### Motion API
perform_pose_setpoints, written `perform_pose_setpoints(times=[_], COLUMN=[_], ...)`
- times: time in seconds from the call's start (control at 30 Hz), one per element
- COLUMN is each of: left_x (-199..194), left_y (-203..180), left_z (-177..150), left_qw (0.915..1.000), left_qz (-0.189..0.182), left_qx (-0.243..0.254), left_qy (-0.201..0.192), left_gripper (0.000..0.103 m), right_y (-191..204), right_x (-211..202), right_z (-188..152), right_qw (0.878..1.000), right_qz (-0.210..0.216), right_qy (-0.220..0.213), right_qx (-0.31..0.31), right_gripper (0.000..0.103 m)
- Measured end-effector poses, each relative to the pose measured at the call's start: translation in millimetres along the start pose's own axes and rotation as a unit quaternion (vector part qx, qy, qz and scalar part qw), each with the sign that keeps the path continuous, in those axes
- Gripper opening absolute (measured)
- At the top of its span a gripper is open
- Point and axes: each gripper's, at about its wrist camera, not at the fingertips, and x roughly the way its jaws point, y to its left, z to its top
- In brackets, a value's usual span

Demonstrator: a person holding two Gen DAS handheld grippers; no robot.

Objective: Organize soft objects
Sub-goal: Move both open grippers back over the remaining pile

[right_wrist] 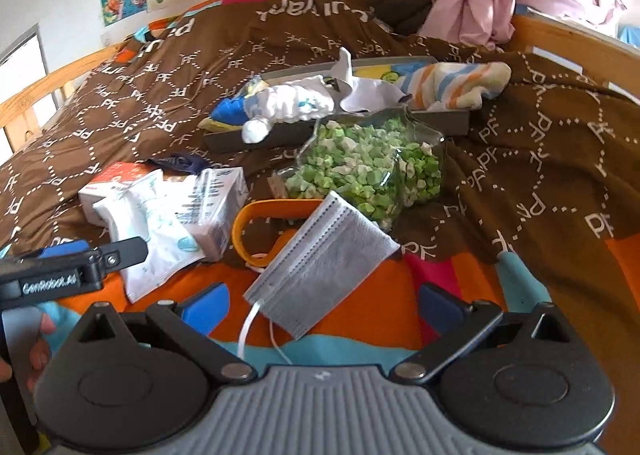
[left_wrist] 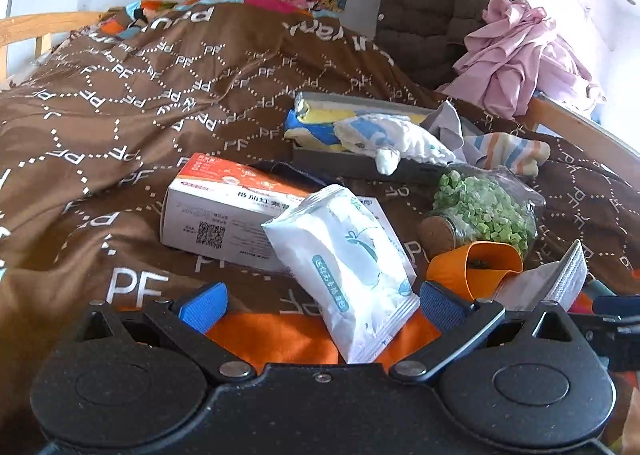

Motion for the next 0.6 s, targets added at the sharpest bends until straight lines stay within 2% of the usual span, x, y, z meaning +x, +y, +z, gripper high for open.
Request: perform_pose_setpoints(times=[0.13, 0.3, 0.47, 0.6], left_x=[7.6, 11.7, 13.2, 12.8], left_y=[4.2, 12.2, 15.2, 16.8], left_z=[-4.9, -6.3, -9.2, -10.3], left_qw=[0.9997, 0.9962, 0.9934, 0.9925], left_qz=[-0.014, -0.062, -0.076, -0.077], left_qx=[-0.018, -0.060, -0.084, -0.091], left_qy=[-0.006, -0.010, -0.020, -0.025], left_gripper=[0.102, 0.102, 0.102, 0.095], right_y=[-3.9, -5.9, -7.4, -7.0], right_x=[14.1, 28.9, 28.1, 27.6], right_z=[-0.5, -1.0, -1.5, -0.6], right_qw=[1.000, 0.999, 0.998, 0.997], right_qz=[-0.003, 0.008, 0.034, 0.058], right_qy=[0.011, 0.014, 0.003, -0.007], right_qx=[0.016, 0.034, 0.052, 0.058], right_gripper=[0.103, 0.103, 0.103, 0.102])
